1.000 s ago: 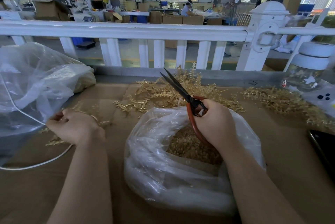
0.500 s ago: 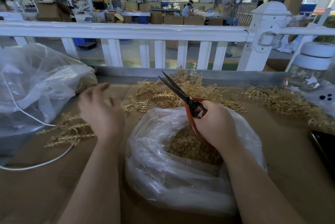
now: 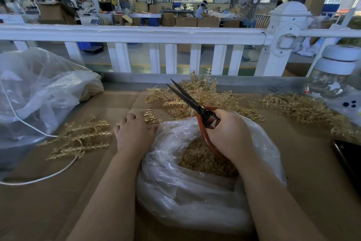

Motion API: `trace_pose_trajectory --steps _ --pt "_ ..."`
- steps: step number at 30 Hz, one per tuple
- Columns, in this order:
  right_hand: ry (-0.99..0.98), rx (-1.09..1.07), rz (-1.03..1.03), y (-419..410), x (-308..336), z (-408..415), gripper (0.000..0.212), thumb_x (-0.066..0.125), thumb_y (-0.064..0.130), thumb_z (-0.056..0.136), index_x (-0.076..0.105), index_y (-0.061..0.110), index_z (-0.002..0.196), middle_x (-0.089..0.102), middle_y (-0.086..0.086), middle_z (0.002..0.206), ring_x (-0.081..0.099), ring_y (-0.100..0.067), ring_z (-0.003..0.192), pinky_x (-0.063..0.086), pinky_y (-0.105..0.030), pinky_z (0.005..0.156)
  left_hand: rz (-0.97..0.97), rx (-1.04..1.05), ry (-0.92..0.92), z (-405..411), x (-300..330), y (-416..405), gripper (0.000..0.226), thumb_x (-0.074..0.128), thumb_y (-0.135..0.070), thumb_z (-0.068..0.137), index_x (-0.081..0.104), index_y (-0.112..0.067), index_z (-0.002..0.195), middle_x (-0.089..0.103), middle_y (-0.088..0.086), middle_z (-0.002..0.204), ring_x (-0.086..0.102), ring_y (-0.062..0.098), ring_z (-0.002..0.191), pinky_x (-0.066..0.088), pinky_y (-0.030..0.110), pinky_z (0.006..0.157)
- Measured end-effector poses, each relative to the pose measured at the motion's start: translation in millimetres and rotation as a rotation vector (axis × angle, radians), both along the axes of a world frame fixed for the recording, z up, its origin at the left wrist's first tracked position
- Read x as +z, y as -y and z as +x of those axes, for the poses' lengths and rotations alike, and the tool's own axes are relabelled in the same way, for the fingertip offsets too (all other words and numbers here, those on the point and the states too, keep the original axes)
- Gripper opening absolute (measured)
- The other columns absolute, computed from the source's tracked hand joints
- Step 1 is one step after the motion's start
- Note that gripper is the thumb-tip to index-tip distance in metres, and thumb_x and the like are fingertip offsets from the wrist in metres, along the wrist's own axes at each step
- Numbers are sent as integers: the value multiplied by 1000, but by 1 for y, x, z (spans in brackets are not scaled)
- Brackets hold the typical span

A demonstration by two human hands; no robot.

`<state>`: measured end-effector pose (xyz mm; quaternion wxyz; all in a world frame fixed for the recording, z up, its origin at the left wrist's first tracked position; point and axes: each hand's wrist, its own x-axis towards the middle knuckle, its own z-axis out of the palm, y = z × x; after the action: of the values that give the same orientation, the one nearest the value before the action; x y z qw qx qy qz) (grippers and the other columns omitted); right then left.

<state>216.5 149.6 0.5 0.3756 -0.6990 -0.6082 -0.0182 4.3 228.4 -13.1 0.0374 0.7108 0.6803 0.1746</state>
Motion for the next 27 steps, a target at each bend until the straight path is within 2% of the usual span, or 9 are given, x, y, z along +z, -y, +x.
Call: trace_pose_trajectory --steps 2,6,8,10,12,16,21,27 --pt "3 2 4 1 0 0 27 59 60 87 54 36 78 48 26 62 49 5 60 33 -15 52 -3 7 -35 -1 0 0 64 47 -58 95 43 -17 144 52 10 141 43 33 132 30 49 107" --pt "8 2 4 1 -1 0 26 60 60 88 55 36 79 48 26 62 49 5 60 33 -14 52 17 48 0 -2 3 1 51 51 -60 91 62 -17 116 68 8 109 61 30 106 41 40 92" --pt "12 3 6 1 -1 0 26 59 60 88 57 35 80 50 26 63 51 4 62 36 -14 53 45 60 34 -3 4 2 45 56 -56 90 65 -20 117 66 9 114 59 31 108 43 39 90" --pt "13 3 3 1 -1 1 26 60 60 88 57 35 80 51 25 64 51 4 62 36 -14 53 48 70 18 -2 5 2 43 57 -52 91 64 -20 121 55 11 129 47 32 121 36 44 100" --pt "13 2 3 1 -1 0 27 60 60 88 56 36 78 50 25 63 51 4 60 34 -15 52 24 62 -8 0 3 2 46 53 -49 94 59 -15 126 49 11 134 41 33 126 31 48 104" --pt "14 7 25 2 0 -1 29 60 59 87 49 38 71 48 25 59 48 4 56 31 -15 50 37 48 -48 1 3 2 53 52 -45 93 50 -11 133 55 9 133 47 32 125 29 47 105" --pt "15 4 13 1 0 0 27 58 61 88 55 36 76 49 24 60 49 4 57 30 -14 50 66 63 -39 2 7 5 32 55 -23 90 62 -17 120 62 7 122 51 31 116 38 42 97" --pt "15 6 5 3 -2 -1 25 58 61 88 58 38 81 50 25 60 50 5 55 30 -13 48 79 29 -39 -3 4 3 29 51 -20 93 68 -5 111 60 17 114 51 35 109 41 40 92"
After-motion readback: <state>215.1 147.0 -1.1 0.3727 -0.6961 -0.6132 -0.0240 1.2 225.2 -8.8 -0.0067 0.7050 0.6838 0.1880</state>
